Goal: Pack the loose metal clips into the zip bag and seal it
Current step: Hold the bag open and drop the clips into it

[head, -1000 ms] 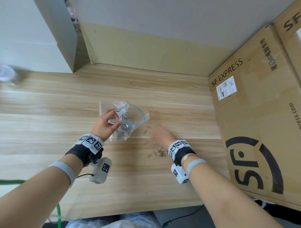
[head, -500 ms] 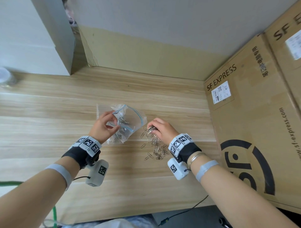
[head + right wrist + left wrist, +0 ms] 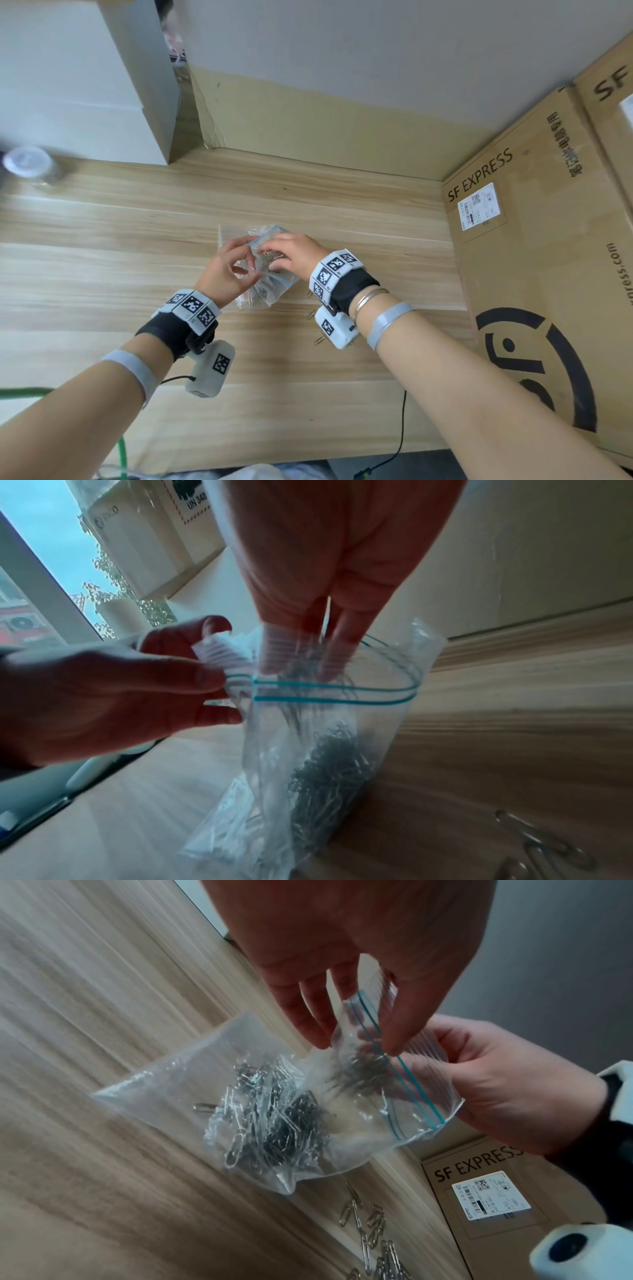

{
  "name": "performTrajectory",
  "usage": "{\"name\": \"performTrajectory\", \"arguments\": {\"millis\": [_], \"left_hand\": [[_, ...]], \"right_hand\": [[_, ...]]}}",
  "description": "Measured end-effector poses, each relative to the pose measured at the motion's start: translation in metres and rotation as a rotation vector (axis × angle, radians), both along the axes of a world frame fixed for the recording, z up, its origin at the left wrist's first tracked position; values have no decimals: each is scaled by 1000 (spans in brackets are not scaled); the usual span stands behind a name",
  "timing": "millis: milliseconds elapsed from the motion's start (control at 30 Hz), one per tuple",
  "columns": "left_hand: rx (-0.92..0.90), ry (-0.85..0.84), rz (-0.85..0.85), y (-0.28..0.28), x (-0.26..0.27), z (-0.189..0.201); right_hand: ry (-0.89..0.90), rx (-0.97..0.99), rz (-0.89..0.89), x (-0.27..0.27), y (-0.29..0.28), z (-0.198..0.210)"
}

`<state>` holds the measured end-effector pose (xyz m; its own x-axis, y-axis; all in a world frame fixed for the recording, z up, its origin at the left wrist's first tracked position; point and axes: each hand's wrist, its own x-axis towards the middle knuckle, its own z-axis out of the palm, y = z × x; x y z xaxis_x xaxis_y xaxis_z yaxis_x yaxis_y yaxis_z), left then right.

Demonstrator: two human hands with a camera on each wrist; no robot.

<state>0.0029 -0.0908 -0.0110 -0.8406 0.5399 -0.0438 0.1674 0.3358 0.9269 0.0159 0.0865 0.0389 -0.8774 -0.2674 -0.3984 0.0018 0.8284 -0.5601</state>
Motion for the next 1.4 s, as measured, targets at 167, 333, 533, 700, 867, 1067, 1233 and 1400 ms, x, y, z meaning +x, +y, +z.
{"name": "performTrajectory", "arguments": {"millis": [167, 333, 533, 700, 867, 1067, 1233, 1400], "left_hand": [[4, -17, 69, -4, -3, -2], [19, -43, 98, -3, -2, -4], [22, -39, 99, -3, -2, -8], [15, -45, 104, -2, -3, -6], [6, -28, 91, 1, -1, -7], [-16, -19, 83, 1, -1, -7], [-37, -2, 67, 3, -2, -5], [-49, 9, 64, 6, 1, -3]], "right_hand": [[59, -105, -191, 10, 23, 14], [-17, 107, -307, 26, 70, -7], [-193, 194, -182, 60, 67, -53], [-227, 167, -119, 81, 71, -59], [-172, 217, -355, 89, 96, -56], [-203, 216, -255, 107, 90, -62], [-228, 251, -199, 119, 99, -59], [-263, 365, -8, 129, 97, -63]]}}
